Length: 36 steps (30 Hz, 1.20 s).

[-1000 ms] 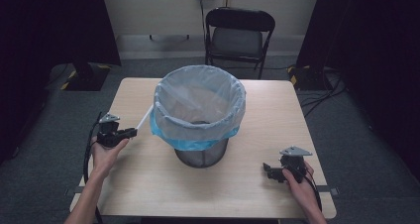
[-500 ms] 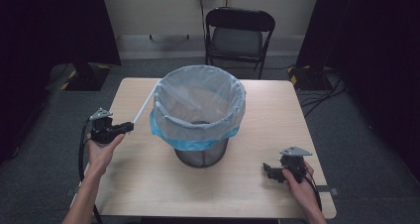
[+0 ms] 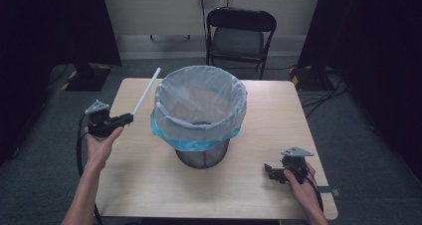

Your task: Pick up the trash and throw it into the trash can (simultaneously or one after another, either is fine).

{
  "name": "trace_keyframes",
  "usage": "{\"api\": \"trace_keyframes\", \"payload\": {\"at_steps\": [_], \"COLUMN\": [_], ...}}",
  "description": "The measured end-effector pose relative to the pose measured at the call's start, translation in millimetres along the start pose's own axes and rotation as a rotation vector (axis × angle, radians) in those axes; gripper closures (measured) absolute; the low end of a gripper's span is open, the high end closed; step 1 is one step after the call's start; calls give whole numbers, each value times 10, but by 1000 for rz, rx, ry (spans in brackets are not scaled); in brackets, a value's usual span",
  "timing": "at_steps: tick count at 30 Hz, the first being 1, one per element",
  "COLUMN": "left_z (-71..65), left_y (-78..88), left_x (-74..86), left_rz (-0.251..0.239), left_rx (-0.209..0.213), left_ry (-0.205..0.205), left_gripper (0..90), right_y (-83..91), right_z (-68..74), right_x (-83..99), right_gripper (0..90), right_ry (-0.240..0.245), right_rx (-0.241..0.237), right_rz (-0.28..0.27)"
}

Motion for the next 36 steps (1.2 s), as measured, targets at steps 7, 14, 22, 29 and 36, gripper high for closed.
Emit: {"api": "trace_keyframes", "payload": {"at_steps": [7,14,22,29,36], "left_z": [-31,-49,-90,-139,-174], "left_y": [94,139,166,213,265], "left_x": [-221,-330,-437,-553,-681], "left_rz": [-71,-106,-144,-184,-220], "left_rx": [17,27,50,73,73], "left_ry": [-1,-1,4,-5,-6], "left_gripper": [804,804,804,804,804], "right_y": [0,0,0,0,0], "right_z": [1,-1,1,-1,0], "right_x": [0,0,0,0,0], "right_gripper": [87,87,87,87,87], "right_ry": [-1,1,-1,1,0], "right_rx": [0,0,0,0,1], "right_rz": [0,0,0,0,-1]}}
Point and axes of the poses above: each handheld gripper's, and its own axes: y roughly backward along the jaws, x roughly out of its underside, z roughly to its left, the point moved 4 cm from there along -y, roughly forward along the jaws, and after that the axes turned 1 degree about x, right-handed, at the moved point
